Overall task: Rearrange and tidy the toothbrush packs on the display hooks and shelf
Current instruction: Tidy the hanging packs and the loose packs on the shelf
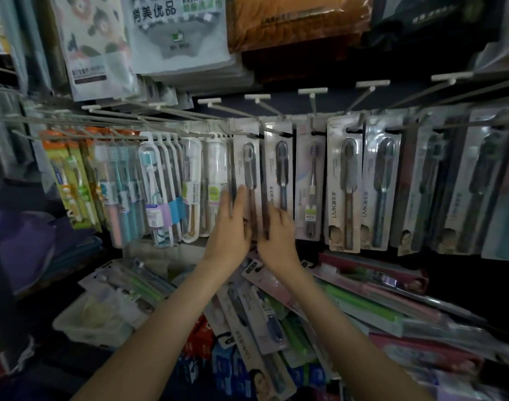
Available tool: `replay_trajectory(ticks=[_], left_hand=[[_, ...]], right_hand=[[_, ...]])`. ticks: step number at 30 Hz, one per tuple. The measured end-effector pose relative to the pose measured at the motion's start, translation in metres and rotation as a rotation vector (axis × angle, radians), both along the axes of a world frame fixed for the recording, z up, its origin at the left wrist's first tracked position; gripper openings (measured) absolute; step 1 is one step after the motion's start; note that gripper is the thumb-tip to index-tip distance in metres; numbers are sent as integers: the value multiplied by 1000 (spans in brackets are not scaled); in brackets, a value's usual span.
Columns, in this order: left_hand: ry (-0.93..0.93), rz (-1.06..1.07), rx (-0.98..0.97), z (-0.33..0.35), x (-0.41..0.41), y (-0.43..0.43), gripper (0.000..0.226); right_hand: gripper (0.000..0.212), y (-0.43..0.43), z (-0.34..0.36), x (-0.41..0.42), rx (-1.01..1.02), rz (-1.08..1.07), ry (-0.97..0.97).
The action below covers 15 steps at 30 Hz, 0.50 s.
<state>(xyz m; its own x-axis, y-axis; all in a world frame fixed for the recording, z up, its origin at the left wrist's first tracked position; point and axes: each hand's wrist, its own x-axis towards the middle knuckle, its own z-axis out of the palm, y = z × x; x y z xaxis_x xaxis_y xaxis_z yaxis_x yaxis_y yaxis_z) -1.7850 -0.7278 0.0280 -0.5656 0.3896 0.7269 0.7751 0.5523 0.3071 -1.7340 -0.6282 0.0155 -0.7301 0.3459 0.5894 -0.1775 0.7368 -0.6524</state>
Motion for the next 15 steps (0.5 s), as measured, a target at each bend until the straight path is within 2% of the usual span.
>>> replay_trajectory(ticks=[4, 7, 11, 15], left_hand=[[203, -6, -142, -7, -10, 10, 85], [178, 2, -218, -6, -15, 21, 83], [66, -13, -202, -5, -11, 32, 82], [167, -57, -145, -2, -1, 36, 79]], right_hand=[[68, 17, -2, 13, -19, -232, 117], [80, 26, 2, 19, 9, -336, 154], [94, 32, 13, 13, 50, -436, 53], [85, 42, 27, 7, 69, -549, 12]])
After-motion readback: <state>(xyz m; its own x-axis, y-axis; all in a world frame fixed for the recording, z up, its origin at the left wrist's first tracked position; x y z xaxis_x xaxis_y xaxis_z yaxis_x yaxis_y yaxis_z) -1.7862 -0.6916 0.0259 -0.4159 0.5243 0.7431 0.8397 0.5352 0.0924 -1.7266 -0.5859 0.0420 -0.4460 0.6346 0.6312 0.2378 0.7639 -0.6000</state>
